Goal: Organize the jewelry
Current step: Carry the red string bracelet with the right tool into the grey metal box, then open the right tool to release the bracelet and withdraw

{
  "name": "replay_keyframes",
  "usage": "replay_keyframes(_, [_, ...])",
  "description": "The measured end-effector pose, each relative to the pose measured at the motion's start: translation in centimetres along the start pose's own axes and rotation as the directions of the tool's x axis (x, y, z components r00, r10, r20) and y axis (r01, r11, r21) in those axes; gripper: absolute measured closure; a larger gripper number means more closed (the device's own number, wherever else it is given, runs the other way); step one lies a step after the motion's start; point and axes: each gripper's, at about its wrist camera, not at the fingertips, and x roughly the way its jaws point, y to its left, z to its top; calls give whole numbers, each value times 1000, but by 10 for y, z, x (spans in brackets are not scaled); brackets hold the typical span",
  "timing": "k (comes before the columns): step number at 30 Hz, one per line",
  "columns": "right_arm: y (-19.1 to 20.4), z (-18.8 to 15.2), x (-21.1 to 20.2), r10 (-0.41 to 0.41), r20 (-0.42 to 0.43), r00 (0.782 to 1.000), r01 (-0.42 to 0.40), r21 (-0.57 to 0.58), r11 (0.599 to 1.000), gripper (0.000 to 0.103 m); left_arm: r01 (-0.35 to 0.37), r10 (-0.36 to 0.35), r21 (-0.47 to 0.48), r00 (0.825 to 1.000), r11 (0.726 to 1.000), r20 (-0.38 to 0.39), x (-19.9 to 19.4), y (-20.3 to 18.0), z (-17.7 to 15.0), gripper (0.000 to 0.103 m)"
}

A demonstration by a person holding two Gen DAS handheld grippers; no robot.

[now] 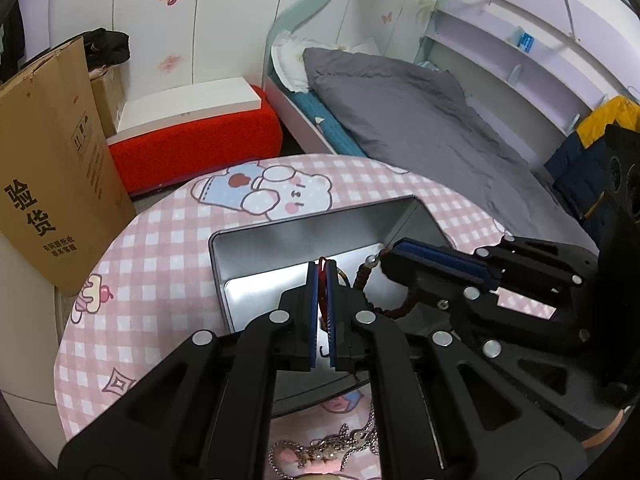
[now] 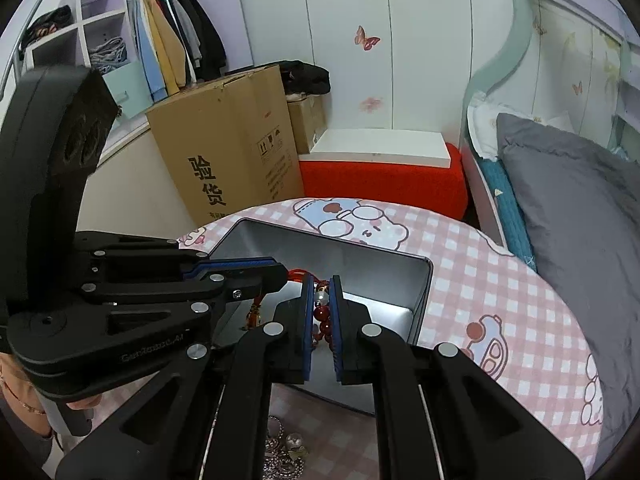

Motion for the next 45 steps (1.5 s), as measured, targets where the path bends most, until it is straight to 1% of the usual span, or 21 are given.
replay_keyframes(3, [-3,0,-2,12,-5,1000,-12,11,1000,95,0,0,1,1000,1000,-13,-1,0,-1,98])
replay_keyframes(4, [-3,-1,-3,14,-7,1000,-14,13,1000,95,3,-3,3,1000,1000,-18,-2,0,-1,97])
replay_keyframes(6, [-1,1,-6,23,-7,1000,-23,19,1000,95,4,-3,4,1000,1000,-29,-3,-1,-3,79])
replay_keyframes(7, [-2,1,-9,23,-2,1000,-22,27,999,95,-6,6,2,1000,1000,-26,-4,-1,-4,63])
replay_keyframes(8, [-3,2,-11,24,1,1000,-24,31,999,94,-14,14,-2,1000,1000,-13,-7,-1,-4,58])
replay_keyframes(10, [-4,1,-20,28,12,1000,-28,36,999,94,-5,5,-3,1000,1000,4,-15,-1,-5,52])
replay_keyframes(12, [-3,0,-29,29,21,999,-30,37,999,94,-18,18,2,1000,1000,19,-23,-4,-6,51])
replay_keyframes(13, [-3,0,-29,29,21,999,-30,37,999,94,-11,11,1,1000,1000,27,-29,-4,-7,51])
replay_keyframes(15, [0,-2,-43,34,34,999,-35,33,999,94,-8,8,-2,999,1000,43,-41,-5,-10,51])
replay_keyframes(18, [8,-7,-61,32,42,999,-33,10,999,94,-36,35,16,996,999,81,-66,-11,-21,50])
replay_keyframes(21, [17,-18,-83,35,42,999,-35,-13,999,92,-57,54,19,992,998,112,-86,-13,-33,47])
replay_keyframes(23, [20,-29,-95,35,35,999,-34,-21,999,90,-86,82,25,987,996,139,-100,-17,-48,42])
replay_keyframes(24, [21,-36,-99,29,29,999,-29,-21,999,89,-89,84,25,986,996,143,-103,-18,-53,42])
replay_keyframes(28, [23,-63,-106,8,-10,1000,-8,-8,1000,80,-124,118,40,984,991,136,-110,-25,-83,41])
replay_keyframes(31, [26,-86,-102,-29,-55,998,28,-16,999,77,-98,94,33,990,995,108,-109,-27,-102,41])
replay_keyframes(33, [27,-104,-97,-43,-86,995,41,-14,999,77,-107,104,33,990,994,96,-106,-30,-112,41])
replay_keyframes(34, [28,-115,-95,-69,-106,992,67,-25,997,77,-106,102,37,991,994,91,-105,-32,-116,41])
replay_keyframes(37, [29,-125,-95,-88,-117,989,85,-32,996,77,-88,85,50,994,995,64,-101,-42,-129,41])
replay_keyframes(39, [28,-135,-98,-78,-120,990,76,-21,997,76,-87,83,59,995,994,57,-98,-49,-137,41])
replay_keyframes(43, [25,-148,-102,-80,-124,989,79,-9,997,72,-117,113,85,993,990,41,-92,-61,-151,41])
replay_keyframes(45, [23,-152,-103,-80,-125,989,80,-5,997,71,-114,112,90,993,989,29,-87,-65,-155,41])
